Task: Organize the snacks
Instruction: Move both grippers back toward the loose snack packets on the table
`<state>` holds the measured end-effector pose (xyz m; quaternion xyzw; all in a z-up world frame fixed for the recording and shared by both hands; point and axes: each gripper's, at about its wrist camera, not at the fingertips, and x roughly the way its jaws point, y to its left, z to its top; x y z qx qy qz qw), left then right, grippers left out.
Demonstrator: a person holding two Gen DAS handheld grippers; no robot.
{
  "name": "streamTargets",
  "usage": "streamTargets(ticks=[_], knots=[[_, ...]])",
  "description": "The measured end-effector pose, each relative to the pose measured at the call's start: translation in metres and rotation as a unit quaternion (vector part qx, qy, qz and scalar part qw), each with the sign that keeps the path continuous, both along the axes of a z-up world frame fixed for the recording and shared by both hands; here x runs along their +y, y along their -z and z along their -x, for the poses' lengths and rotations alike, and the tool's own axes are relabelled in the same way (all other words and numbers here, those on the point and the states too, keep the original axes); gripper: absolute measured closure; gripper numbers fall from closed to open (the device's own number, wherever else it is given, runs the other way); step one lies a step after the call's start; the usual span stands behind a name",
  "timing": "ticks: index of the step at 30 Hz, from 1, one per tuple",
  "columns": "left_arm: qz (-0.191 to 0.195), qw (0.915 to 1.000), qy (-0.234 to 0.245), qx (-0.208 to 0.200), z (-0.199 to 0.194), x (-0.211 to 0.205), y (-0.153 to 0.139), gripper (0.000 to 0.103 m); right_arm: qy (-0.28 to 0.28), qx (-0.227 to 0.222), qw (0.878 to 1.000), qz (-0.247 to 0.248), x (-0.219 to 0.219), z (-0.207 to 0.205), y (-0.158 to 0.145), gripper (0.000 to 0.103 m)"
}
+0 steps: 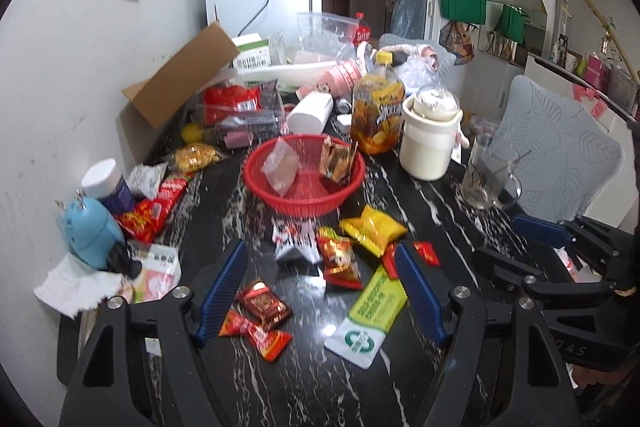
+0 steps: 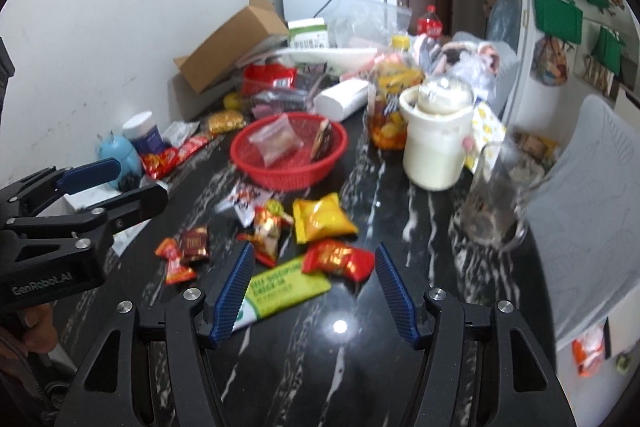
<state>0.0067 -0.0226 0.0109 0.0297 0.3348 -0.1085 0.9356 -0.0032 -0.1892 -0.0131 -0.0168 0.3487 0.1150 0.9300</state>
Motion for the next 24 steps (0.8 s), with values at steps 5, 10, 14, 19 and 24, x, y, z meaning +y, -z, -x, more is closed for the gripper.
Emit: streamTargets(ticks=[5, 10, 14, 19, 24], knots=[[0.005, 0.9998, 0.004, 0.019, 0.006, 0.008, 0.020, 0.028, -0.004, 0.028, 1.000, 0.000, 0.007, -0.001, 0.024, 0.040], [0.009, 0.9993, 0.000, 0.037, 0.006, 0.017, 0.036, 0.028, -0.007, 0.053, 0.999, -0.011, 0.013, -0.003, 0.045, 0.040], [0.018, 0.9987, -0.006, 0.048, 0.005, 0.026, 0.051, 0.028, -0.008, 0.084, 0.996, -0.033, 0.016, -0.008, 0.065, 0.040], [0.026, 0.9977, -0.019, 0.060, 0.003, 0.037, 0.065, 0.028, -0.004, 0.114, 0.992, -0.052, 0.019, -0.016, 0.084, 0.033], [0.025, 0.9964, -0.035, 0.073, 0.003, 0.049, 0.080, 0.028, -0.005, 0.130, 0.990, -0.052, 0.026, -0.024, 0.095, 0.033]])
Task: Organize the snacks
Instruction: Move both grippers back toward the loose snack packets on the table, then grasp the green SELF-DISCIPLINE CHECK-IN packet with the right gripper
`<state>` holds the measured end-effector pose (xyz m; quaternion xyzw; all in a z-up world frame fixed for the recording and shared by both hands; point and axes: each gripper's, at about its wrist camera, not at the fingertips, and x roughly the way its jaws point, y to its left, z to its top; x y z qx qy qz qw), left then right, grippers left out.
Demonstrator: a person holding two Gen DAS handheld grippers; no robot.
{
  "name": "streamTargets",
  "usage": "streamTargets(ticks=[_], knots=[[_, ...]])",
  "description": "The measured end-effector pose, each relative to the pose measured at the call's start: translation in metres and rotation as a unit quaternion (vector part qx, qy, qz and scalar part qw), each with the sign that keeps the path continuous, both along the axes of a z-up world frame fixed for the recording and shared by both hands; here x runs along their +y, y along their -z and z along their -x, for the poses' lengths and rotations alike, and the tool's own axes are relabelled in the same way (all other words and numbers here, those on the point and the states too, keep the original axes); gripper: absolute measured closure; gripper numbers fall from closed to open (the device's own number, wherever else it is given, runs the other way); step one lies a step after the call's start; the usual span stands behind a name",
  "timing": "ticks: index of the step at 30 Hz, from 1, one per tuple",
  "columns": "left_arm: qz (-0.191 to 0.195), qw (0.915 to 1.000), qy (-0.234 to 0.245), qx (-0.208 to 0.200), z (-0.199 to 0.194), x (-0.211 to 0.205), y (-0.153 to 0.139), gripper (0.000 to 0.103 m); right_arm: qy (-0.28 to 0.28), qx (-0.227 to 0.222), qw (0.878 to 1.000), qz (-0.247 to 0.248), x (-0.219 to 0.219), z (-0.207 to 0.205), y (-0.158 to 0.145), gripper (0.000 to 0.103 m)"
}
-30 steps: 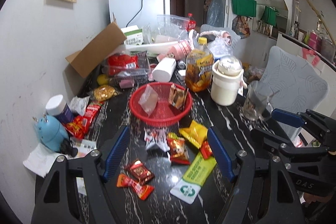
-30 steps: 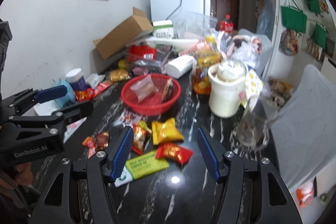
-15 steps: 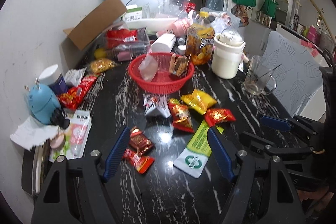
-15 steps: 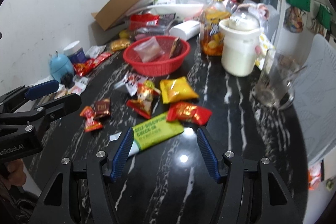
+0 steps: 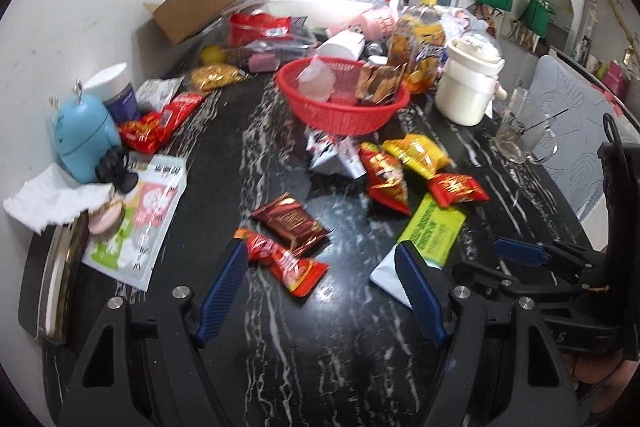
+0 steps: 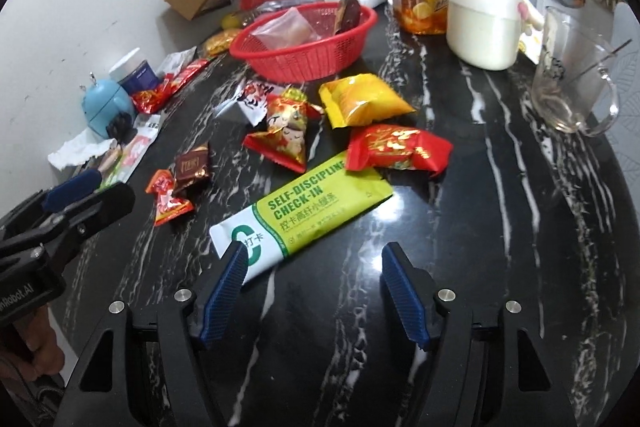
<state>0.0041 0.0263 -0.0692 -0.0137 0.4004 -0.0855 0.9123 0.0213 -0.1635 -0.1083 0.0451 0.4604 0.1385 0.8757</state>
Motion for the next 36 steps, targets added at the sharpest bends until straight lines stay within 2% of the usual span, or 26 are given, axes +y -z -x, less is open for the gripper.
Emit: streamTargets(ticks=[9, 11, 18, 24, 27, 29, 30, 32, 36], knots=[[0.007, 0.9992, -0.035, 0.020, -0.003, 0.026, 0.015, 0.028, -0.009, 0.029, 1.000, 0.004, 0.024, -0.025, 0.014, 0.033], [0.008, 0.9988, -0.044, 0.022, -0.004, 0.032, 0.017, 0.028, -0.008, 0.026, 1.000, 0.009, 0.029, -0.029, 0.015, 0.028], [0.017, 0.9976, -0.059, 0.030, -0.009, 0.044, 0.023, 0.028, -0.015, 0.019, 0.999, 0.033, 0.048, -0.043, 0.018, 0.021], [0.031, 0.9968, -0.061, 0.042, -0.016, 0.048, 0.030, 0.028, -0.040, -0.008, 0.994, 0.100, 0.066, -0.041, 0.024, 0.021], [0.033, 0.9966, -0.060, 0.047, -0.021, 0.047, 0.032, 0.028, -0.049, -0.022, 0.992, 0.114, 0.065, -0.035, 0.025, 0.028], [0.034, 0.9965, -0.058, 0.049, -0.023, 0.044, 0.033, 0.028, -0.045, -0.024, 0.992, 0.115, 0.060, -0.034, 0.023, 0.042], [0.036, 0.9965, -0.056, 0.050, -0.024, 0.043, 0.034, 0.028, -0.045, -0.025, 0.992, 0.114, 0.058, -0.034, 0.023, 0.044], [0.040, 0.9964, -0.052, 0.055, -0.027, 0.039, 0.035, 0.028, -0.046, -0.029, 0.992, 0.114, 0.054, -0.032, 0.022, 0.054], [0.047, 0.9959, -0.045, 0.063, -0.032, 0.031, 0.038, 0.028, -0.047, -0.033, 0.993, 0.104, 0.050, -0.030, 0.020, 0.061]])
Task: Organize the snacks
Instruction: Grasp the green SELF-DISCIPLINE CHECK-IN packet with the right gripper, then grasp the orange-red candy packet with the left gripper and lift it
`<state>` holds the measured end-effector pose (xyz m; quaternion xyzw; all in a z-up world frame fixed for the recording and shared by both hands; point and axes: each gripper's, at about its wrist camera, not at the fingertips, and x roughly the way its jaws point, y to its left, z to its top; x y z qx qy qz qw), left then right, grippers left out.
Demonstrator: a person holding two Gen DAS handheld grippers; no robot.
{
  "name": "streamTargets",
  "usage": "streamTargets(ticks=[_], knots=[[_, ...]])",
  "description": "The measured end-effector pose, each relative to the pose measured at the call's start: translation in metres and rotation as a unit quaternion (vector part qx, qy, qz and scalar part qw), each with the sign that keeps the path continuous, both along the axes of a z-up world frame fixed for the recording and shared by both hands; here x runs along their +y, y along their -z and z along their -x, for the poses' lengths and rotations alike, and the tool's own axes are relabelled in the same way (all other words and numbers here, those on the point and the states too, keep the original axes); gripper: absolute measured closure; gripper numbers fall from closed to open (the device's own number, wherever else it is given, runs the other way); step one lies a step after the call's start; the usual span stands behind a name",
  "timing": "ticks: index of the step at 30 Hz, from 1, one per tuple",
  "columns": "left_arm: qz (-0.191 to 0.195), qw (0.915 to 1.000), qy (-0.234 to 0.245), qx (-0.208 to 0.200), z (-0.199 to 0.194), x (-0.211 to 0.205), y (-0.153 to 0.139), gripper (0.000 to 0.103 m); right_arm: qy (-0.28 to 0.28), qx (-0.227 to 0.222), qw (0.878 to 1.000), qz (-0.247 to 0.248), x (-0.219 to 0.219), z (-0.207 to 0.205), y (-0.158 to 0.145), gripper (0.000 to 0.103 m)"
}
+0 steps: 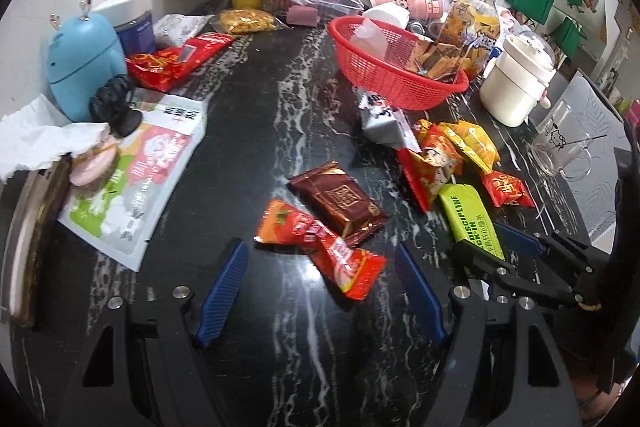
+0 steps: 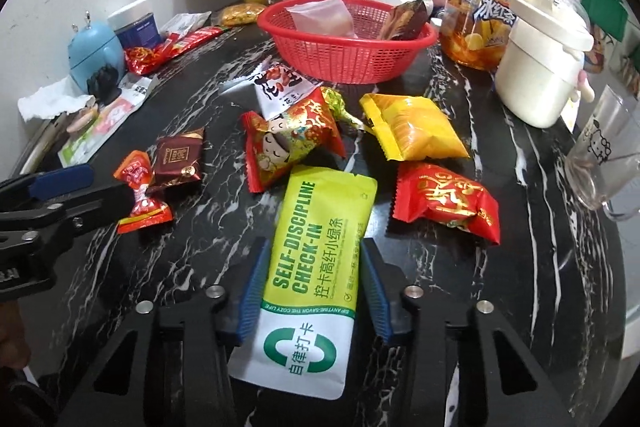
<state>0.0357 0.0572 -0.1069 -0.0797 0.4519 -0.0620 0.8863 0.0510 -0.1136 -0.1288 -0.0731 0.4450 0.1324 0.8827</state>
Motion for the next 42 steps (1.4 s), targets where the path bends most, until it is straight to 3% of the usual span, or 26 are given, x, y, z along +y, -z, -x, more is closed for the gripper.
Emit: streamTargets(ticks=[13, 17, 19, 30, 32, 42], knots=[[-0.040, 0.9990, -0.008, 0.021, -0.018, -0.012, 0.017, 0.030, -0.007, 0.009, 0.999, -0.035, -0.015, 0.006, -0.001, 0.061], [-0.054, 0.9985, -0.006, 0.013, -0.015, -0.011, 0.016, 0.068, -0.008, 0.008, 0.999, -0.037, -0.017, 0.007, -0.001, 0.061], [-0.053, 0.9985, 0.000, 0.012, -0.013, -0.010, 0.016, 0.079, -0.007, 0.007, 0.999, -0.036, -0.017, 0.007, -0.001, 0.061], [-0.028, 0.9987, 0.039, 0.015, 0.011, -0.017, 0.010, 0.083, -0.005, 0.006, 0.999, -0.037, -0.027, 0.021, -0.001, 0.061], [-0.027, 0.9983, 0.049, 0.012, 0.017, -0.022, 0.007, 0.090, -0.002, 0.007, 0.999, -0.037, -0.031, 0.025, -0.002, 0.061], [-0.026, 0.9969, 0.073, 0.012, 0.030, -0.042, 0.007, 0.090, 0.022, 0.010, 0.999, -0.043, -0.054, 0.048, -0.003, 0.061]])
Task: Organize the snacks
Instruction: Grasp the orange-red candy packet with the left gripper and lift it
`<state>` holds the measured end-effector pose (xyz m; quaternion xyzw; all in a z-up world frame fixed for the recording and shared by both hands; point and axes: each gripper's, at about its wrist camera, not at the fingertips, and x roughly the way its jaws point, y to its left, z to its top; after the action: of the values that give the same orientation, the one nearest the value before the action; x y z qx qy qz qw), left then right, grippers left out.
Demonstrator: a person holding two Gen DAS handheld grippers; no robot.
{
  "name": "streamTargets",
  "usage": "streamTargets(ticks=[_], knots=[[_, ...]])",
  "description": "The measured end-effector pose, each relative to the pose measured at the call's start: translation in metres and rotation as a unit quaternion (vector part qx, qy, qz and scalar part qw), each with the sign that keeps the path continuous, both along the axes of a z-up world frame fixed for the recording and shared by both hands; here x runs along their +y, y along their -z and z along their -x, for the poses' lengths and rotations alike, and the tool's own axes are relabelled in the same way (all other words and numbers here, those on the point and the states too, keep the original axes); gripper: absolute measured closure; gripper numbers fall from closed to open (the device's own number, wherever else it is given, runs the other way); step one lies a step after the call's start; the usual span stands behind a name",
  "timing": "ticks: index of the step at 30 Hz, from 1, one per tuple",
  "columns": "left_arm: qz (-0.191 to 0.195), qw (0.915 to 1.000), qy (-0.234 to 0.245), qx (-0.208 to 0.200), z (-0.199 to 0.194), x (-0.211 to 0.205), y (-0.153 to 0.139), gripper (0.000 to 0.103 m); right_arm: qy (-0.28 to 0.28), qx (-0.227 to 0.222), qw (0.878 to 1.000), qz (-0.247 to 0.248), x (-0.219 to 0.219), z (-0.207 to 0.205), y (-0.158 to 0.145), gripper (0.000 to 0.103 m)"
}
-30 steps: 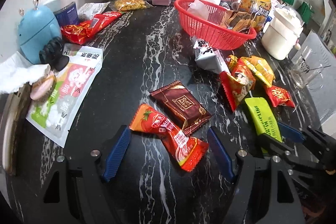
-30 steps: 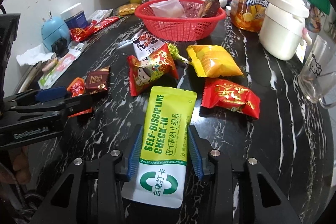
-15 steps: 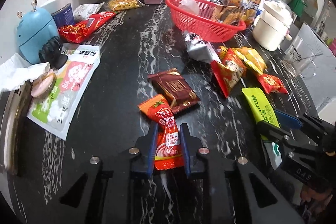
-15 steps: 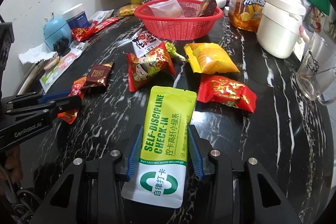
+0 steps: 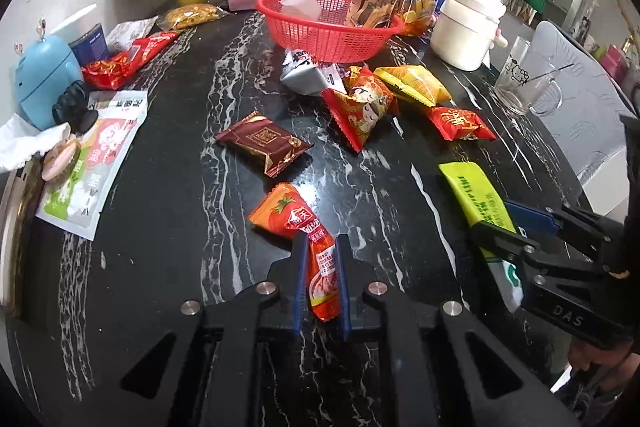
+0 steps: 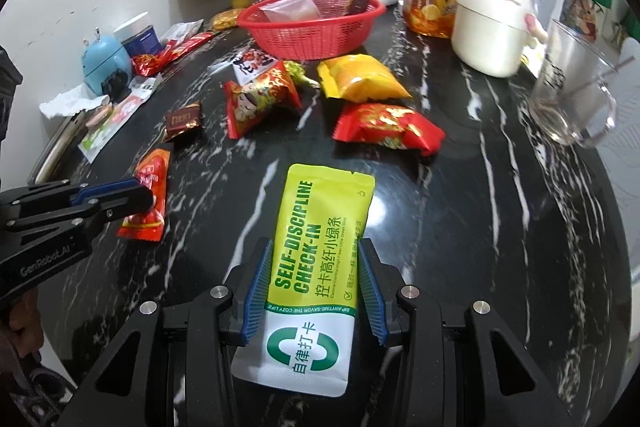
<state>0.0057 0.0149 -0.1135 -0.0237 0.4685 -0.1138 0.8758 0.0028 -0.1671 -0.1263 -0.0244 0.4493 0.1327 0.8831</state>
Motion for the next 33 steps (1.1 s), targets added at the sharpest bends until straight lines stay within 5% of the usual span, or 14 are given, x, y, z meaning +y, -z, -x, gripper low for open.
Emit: streamTargets(ticks=[4, 15, 20, 23, 33], knots=[[0.002, 0.9998, -0.008, 0.016, -0.005, 0.000, 0.004, 0.086, 0.008, 0.002, 1.000, -0.009, -0.005, 0.003, 0.000, 0.061], [-0.038, 0.9991, -0.010, 0.017, -0.017, -0.019, 0.008, 0.040, 0.010, 0.002, 1.000, -0.019, -0.009, 0.004, -0.001, 0.061], [-0.040, 0.9989, -0.023, 0.002, -0.018, -0.020, 0.009, 0.044, 0.013, -0.002, 1.000, -0.014, -0.010, 0.004, 0.000, 0.061], [-0.056, 0.9980, -0.029, -0.008, -0.018, -0.020, 0.008, 0.074, 0.012, -0.006, 1.000, -0.008, -0.009, 0.004, 0.000, 0.061], [-0.027, 0.9996, -0.006, 0.003, -0.018, -0.020, 0.005, 0.082, 0.007, -0.008, 1.000, -0.017, -0.012, 0.003, 0.000, 0.061]])
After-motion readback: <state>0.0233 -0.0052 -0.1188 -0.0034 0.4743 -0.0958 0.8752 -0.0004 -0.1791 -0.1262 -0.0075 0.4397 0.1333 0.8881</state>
